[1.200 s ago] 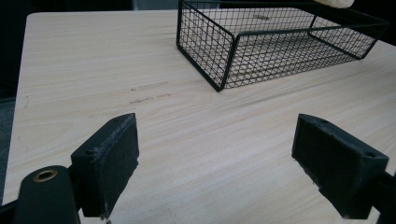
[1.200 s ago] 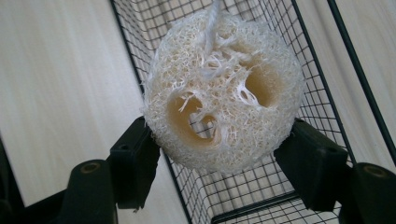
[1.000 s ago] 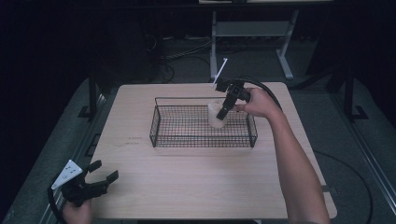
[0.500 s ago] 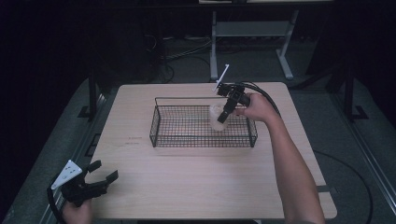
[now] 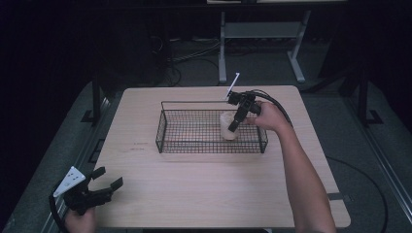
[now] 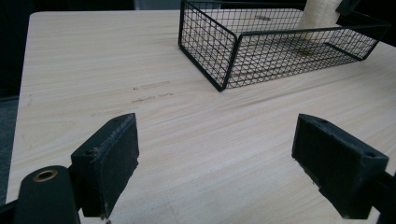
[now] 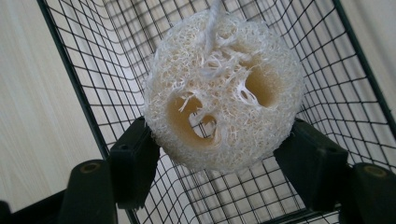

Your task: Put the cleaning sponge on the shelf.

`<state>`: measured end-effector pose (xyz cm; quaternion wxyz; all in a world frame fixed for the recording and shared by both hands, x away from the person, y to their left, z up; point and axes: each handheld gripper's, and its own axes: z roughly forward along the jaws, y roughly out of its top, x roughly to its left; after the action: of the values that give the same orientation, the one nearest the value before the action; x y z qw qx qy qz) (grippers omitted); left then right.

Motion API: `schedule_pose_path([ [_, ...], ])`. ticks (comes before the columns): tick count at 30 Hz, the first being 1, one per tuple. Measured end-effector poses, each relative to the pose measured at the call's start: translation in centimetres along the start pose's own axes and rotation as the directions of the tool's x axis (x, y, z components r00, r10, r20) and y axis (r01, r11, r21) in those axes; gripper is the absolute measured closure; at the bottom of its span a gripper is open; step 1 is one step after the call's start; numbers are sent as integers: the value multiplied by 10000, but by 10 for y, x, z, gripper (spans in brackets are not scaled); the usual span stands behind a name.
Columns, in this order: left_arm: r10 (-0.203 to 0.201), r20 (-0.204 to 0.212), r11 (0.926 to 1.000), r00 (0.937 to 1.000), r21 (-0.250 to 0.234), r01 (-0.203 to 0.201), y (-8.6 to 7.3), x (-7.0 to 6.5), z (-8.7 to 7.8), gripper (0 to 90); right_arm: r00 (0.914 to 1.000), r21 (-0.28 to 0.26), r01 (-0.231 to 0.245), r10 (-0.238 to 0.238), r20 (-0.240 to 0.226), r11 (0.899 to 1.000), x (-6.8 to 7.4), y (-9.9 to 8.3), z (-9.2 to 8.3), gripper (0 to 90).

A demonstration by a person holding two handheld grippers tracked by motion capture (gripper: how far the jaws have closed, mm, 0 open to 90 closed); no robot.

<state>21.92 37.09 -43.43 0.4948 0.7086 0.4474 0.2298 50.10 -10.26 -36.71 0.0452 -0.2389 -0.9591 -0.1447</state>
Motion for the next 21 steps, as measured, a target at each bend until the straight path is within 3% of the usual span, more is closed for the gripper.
schedule_pose_path([
  [21,-119,-73,9999,9999,32,120,-1,1,2,141,9997,104,108,-106,-236,9999,-8,-6,25,311],
])
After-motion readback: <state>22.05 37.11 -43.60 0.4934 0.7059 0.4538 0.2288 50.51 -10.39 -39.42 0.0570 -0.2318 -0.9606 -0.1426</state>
